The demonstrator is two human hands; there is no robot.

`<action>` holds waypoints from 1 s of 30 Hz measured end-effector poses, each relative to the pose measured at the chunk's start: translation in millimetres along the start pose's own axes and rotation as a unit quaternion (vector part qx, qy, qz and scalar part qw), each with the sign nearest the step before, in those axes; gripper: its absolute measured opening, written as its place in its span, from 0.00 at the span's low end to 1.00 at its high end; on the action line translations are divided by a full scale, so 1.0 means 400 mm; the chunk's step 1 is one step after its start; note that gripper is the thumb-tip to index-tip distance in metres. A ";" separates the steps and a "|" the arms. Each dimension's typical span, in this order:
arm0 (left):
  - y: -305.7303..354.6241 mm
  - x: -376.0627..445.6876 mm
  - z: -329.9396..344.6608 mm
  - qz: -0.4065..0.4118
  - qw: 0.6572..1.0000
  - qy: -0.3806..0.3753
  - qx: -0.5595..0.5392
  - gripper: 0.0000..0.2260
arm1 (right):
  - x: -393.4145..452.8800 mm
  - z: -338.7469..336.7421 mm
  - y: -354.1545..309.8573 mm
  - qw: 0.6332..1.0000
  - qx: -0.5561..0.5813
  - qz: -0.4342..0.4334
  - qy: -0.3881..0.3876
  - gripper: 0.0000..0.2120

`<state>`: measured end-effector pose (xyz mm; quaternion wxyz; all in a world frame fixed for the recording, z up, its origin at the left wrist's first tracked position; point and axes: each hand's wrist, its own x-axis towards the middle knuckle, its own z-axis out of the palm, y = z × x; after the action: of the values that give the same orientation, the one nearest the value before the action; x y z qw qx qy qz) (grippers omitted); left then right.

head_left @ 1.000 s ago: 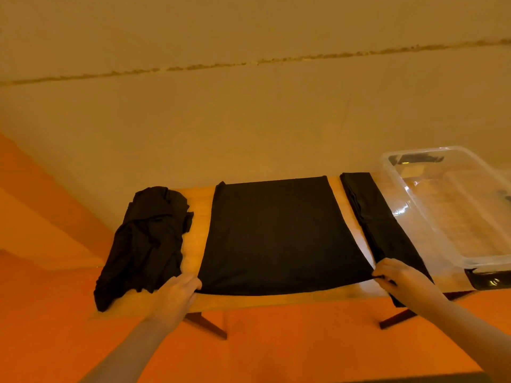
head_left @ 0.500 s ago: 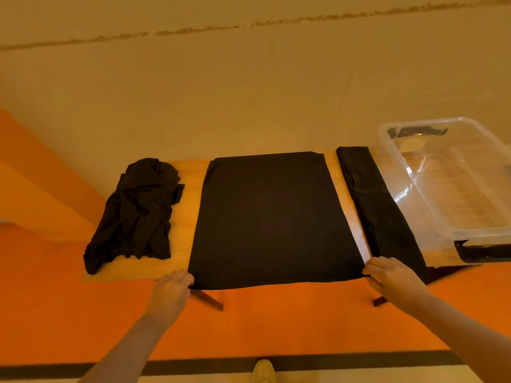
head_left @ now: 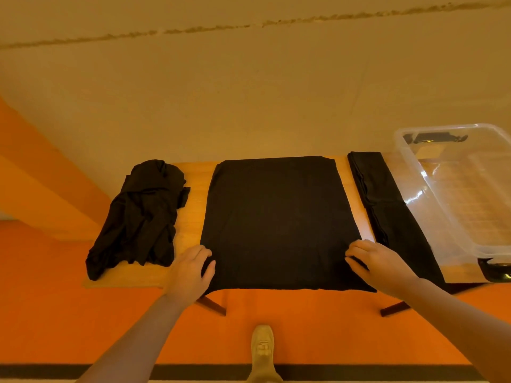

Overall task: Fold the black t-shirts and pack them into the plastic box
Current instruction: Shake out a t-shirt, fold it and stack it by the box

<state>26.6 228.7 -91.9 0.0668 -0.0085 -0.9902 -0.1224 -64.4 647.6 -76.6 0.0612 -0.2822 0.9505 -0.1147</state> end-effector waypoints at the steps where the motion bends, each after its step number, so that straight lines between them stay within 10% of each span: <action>1: 0.004 0.030 0.005 -0.005 1.000 -0.002 -0.001 0.10 | 0.030 -0.001 -0.006 1.000 0.000 0.000 0.002 0.10; 30: -0.231 0.627 0.159 -0.101 0.984 -0.140 0.051 0.32 | 0.666 0.158 -0.100 0.994 -0.037 0.094 -0.035 0.28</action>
<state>-233.2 154.8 -141.6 -0.0852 0.0777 -0.9905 -0.0752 -254.2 457.0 -141.2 0.0942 -0.1971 0.9738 -0.0638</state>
